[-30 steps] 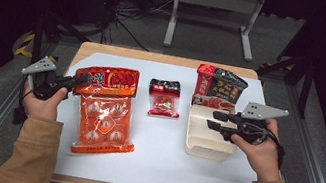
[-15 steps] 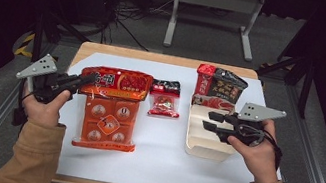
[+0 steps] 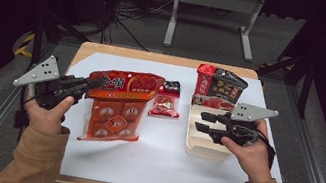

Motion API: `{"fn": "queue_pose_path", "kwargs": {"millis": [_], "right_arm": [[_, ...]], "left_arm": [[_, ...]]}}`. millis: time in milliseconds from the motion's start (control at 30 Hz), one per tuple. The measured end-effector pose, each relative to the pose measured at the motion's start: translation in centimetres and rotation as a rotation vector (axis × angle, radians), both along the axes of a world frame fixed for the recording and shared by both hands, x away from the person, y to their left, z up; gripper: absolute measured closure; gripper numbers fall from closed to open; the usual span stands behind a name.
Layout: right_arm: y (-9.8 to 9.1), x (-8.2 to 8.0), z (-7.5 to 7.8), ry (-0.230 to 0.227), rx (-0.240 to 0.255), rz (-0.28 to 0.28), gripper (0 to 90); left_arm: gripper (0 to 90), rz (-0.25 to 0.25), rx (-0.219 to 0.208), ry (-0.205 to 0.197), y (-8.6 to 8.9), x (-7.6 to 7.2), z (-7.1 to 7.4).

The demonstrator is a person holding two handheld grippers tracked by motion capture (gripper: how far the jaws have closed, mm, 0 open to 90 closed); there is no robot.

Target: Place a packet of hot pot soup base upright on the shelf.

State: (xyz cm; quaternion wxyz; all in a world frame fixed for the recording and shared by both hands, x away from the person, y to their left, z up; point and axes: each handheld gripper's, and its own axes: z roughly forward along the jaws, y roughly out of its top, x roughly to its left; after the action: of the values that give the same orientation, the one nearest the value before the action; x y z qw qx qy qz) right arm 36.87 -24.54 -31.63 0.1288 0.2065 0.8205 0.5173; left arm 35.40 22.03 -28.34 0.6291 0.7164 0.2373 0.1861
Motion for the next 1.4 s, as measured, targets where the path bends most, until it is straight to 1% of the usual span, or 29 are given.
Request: {"fn": "queue_pose_path", "kwargs": {"millis": [133,267,400,467,567,600,767,933,1067,1100,1167,1267,1400], "right_arm": [[0.5,0.1,0.0,-0.004,0.009,0.008,54.7],[1.4,0.3,0.2,-0.021,0.015,0.010,46.3],[2.4,0.5,0.2,-0.028,0.022,0.016,40.6],[3.0,0.7,0.2,-0.031,0.024,0.016,36.4],[3.9,1.0,0.0,-0.034,0.023,0.017,33.4],[3.9,1.0,0.0,-0.034,0.023,0.017,33.4],[5.4,1.4,-0.5,-0.029,0.020,0.035,31.4],[6.9,1.7,-1.0,-0.027,0.010,0.056,29.9],[7.6,1.9,-1.3,-0.033,0.008,0.067,28.0],[7.8,1.9,-1.4,-0.034,0.008,0.070,27.4],[8.0,1.9,-1.5,-0.043,0.012,0.075,26.4],[8.3,1.9,-1.6,-0.053,0.020,0.092,26.0],[8.6,1.7,-1.6,-0.067,0.025,0.114,26.0]], "left_arm": [[90.0,-0.017,0.001,-0.016,-0.4,-0.3,0.3],[90.0,-0.028,0.011,-0.033,-0.9,-0.6,0.6],[90.0,-0.034,0.005,-0.042,-1.1,-0.8,0.9],[90.0,-0.043,-0.008,-0.046,-1.2,-0.8,1.0],[90.0,-0.050,-0.014,-0.053,-1.3,-0.9,1.1],[90.0,-0.056,-0.017,-0.056,-1.4,-0.9,1.2],[90.0,-0.091,-0.019,-0.071,-2.1,-1.3,1.6],[90.0,-0.134,-0.019,-0.066,-2.9,-1.6,1.8],[90.0,-0.161,-0.011,-0.069,-3.5,-1.8,1.9],[90.0,-0.166,-0.016,-0.070,-3.7,-1.9,1.9],[90.0,-0.174,-0.013,-0.074,-3.9,-2.1,2.1],[90.0,-0.173,-0.007,-0.093,-4.2,-2.3,2.2],[90.0,-0.184,-0.007,-0.095,-4.6,-2.4,2.3]]}}
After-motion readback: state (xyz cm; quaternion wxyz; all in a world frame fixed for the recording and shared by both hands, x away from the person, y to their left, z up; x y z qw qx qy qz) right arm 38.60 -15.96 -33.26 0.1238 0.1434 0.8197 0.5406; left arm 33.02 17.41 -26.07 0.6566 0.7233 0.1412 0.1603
